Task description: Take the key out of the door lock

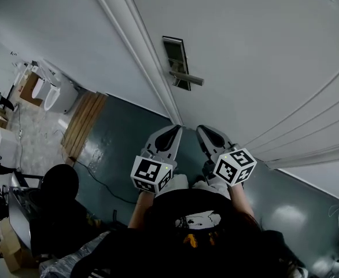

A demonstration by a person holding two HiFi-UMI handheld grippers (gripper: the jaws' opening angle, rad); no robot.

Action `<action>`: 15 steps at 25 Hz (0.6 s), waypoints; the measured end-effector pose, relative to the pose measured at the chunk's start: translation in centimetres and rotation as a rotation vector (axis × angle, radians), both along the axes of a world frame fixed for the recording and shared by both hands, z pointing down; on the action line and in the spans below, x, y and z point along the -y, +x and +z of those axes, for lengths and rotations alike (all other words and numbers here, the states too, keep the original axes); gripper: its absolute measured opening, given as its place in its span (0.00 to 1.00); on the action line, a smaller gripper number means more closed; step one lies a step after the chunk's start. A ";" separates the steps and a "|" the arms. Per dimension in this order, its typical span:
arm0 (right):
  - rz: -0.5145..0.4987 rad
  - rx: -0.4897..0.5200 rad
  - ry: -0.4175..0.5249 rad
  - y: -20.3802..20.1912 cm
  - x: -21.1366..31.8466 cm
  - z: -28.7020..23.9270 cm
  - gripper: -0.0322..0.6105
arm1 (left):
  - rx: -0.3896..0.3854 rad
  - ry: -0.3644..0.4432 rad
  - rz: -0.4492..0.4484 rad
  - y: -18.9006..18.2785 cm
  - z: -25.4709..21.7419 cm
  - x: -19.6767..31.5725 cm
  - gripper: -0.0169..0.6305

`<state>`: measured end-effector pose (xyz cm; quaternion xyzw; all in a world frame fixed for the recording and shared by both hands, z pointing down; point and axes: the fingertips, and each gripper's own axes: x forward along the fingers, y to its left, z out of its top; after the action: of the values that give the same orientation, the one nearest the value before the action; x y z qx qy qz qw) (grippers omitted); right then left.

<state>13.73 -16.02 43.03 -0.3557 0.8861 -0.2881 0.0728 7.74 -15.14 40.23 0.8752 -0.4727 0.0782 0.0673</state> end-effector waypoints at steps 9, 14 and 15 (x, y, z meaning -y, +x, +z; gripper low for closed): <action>0.010 0.033 -0.054 -2.2 2.3 1.5 0.06 | 0.030 -0.015 0.030 -1.5 1.0 2.0 0.04; 0.043 0.053 -0.077 -4.0 4.4 2.0 0.06 | 0.018 -0.014 0.062 -2.9 1.0 4.1 0.04; 0.051 0.058 -0.081 -4.4 4.9 2.1 0.06 | 0.016 -0.015 0.070 -3.2 1.1 4.6 0.04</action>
<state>9.28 -20.90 45.16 -0.3722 0.8620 -0.3318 0.0911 4.53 -19.71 41.29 0.8901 -0.4415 0.0908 0.0673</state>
